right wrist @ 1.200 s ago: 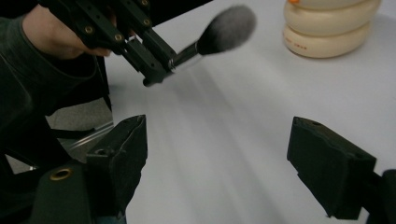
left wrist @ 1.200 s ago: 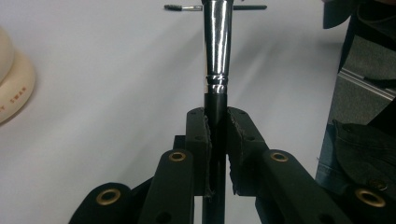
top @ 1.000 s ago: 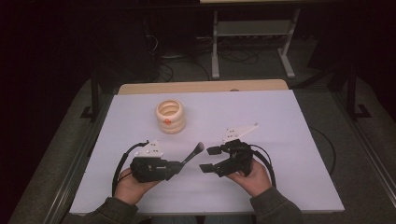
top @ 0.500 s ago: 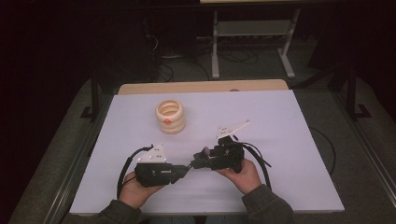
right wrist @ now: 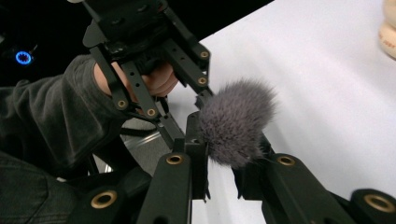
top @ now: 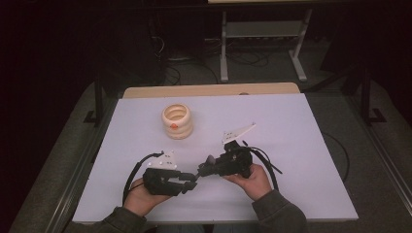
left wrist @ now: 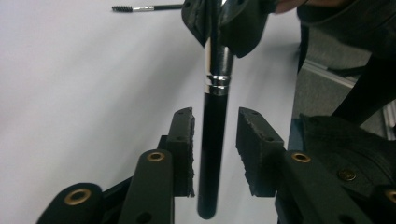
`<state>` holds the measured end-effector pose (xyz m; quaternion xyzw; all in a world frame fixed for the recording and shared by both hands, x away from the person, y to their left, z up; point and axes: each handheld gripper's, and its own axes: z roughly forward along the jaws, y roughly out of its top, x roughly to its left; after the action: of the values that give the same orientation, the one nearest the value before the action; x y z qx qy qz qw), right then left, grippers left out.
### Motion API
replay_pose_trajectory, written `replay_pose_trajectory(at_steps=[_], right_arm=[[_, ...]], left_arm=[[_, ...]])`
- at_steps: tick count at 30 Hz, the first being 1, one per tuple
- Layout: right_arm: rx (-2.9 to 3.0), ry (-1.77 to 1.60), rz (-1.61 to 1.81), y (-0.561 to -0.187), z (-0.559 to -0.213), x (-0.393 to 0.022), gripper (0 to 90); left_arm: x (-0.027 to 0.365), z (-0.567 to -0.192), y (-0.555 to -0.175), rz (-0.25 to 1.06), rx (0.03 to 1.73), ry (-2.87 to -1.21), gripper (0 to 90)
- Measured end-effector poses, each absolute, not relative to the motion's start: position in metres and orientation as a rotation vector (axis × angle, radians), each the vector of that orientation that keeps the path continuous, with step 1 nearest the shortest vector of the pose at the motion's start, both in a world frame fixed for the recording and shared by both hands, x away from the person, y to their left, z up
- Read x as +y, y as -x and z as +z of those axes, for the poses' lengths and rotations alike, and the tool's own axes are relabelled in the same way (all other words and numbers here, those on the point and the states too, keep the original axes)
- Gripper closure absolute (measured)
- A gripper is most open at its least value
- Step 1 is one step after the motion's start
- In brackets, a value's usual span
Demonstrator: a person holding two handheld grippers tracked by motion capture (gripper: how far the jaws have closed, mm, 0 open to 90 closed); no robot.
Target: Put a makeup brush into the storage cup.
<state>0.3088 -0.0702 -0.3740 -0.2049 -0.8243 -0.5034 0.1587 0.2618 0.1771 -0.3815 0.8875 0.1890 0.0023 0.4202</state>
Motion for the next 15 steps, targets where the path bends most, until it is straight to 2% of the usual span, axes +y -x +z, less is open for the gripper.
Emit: replay_pose_trajectory(at_steps=[5, 8, 11, 12, 14, 15], right_arm=[[-2.458, 0.534, -1.378, -0.304, -0.368, -0.061, 76.5], [-2.475, 0.52, -1.374, -0.302, -0.366, -0.059, 76.4], [-2.5, 0.5, -1.381, -0.3, -0.366, -0.058, 75.3], [-2.501, 0.511, -1.372, -0.298, -0.365, -0.059, 73.7], [-2.508, 0.516, -1.396, -0.298, -0.365, -0.061, 57.5], [-2.514, 0.537, -1.395, -0.298, -0.365, -0.063, 54.7]], left_arm=[[0.17, -0.379, -0.263, 0.009, 0.455, -2.262, 67.4], [0.166, -0.377, -0.262, 0.01, 0.44, -2.287, 77.8], [0.165, -0.377, -0.263, 0.002, 0.436, -2.293, 78.9], [0.164, -0.377, -0.263, 0.003, 0.444, -2.286, 79.0], [0.165, -0.375, -0.264, 0.009, 0.446, -2.283, 79.1], [0.165, -0.376, -0.265, 0.007, 0.454, -2.272, 79.2]])
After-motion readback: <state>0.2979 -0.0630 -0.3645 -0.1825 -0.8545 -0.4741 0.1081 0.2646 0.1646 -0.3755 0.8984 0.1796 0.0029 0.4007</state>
